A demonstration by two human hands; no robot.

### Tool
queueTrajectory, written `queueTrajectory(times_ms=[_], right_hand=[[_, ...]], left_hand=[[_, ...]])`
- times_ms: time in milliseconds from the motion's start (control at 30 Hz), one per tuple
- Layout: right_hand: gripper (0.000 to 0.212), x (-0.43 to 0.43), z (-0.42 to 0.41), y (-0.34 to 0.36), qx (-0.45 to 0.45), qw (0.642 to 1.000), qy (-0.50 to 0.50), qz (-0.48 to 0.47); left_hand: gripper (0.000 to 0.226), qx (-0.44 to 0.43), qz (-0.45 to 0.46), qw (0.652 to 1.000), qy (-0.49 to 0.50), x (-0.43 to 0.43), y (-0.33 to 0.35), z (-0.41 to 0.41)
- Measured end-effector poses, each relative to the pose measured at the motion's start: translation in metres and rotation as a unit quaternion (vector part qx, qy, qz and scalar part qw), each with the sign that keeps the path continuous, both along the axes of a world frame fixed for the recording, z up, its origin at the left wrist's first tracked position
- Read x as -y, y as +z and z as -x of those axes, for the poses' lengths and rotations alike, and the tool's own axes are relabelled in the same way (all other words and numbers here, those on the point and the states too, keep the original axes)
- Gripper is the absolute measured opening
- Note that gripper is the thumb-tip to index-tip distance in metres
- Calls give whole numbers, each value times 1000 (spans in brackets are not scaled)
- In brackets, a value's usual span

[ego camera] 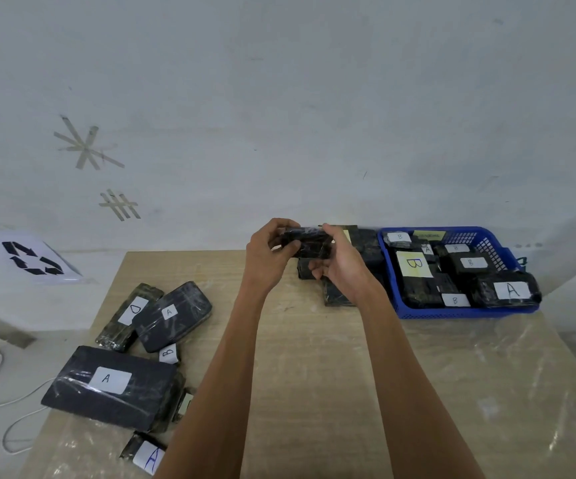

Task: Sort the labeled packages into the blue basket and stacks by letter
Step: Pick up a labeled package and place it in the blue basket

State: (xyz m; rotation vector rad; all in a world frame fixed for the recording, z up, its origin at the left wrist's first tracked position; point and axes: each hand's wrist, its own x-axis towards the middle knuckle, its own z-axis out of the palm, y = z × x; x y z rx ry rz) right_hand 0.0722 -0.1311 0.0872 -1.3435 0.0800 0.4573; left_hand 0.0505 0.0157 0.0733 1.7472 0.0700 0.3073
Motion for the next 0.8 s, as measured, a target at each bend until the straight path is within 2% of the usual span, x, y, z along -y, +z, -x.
queueTrajectory(times_ms=[167, 333, 467, 800], right_hand=[[24, -5, -2, -2, 72, 995, -28, 60], [21, -9, -1, 1, 110, 990, -25, 86], [21, -11, -1, -3, 136, 983, -32, 117], [18, -9, -2, -5, 146, 983, -41, 108]], left_hand=[[16, -35, 16, 999, -21, 5, 3, 2], [27, -83, 133, 988, -9, 10, 10, 6], [28, -73, 128, 989, -17, 7, 10, 5], [26, -73, 124, 989, -34, 8, 12, 6]])
